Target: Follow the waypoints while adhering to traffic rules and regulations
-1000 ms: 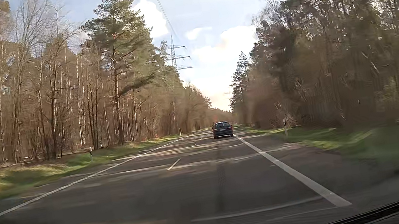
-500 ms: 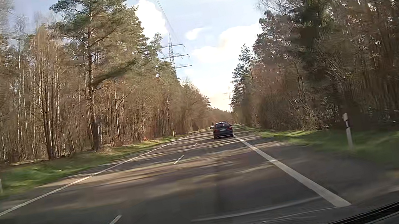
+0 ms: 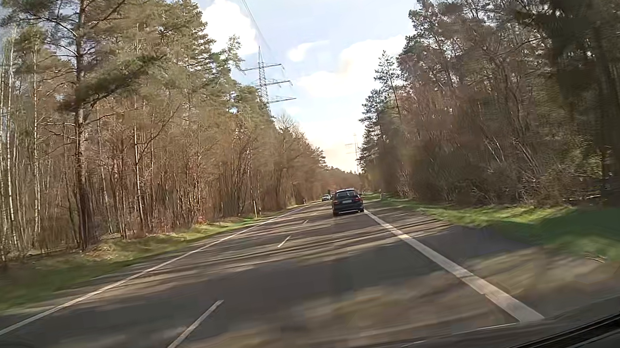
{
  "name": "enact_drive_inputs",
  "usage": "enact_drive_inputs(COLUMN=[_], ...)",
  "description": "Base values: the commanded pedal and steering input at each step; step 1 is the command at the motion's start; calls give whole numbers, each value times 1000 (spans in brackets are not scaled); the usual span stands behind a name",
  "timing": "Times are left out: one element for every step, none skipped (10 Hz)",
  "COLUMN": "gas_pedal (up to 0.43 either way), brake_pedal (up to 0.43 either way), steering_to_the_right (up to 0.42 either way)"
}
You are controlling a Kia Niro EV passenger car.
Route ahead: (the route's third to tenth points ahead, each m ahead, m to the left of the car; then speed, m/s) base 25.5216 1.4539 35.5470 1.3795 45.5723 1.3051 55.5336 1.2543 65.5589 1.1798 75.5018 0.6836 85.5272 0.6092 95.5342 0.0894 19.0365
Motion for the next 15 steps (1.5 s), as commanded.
enact_drive_inputs(gas_pedal=[177,177,177,177,177,177,177,177,177,177,177,177,177,177,177], brake_pedal=[0,0,0,0,0,0,0,0,0,0,0,0,0,0,0], steering_to_the_right=[0,0,0,0,1,1,1,1,1,1,1,1,1,1,1])
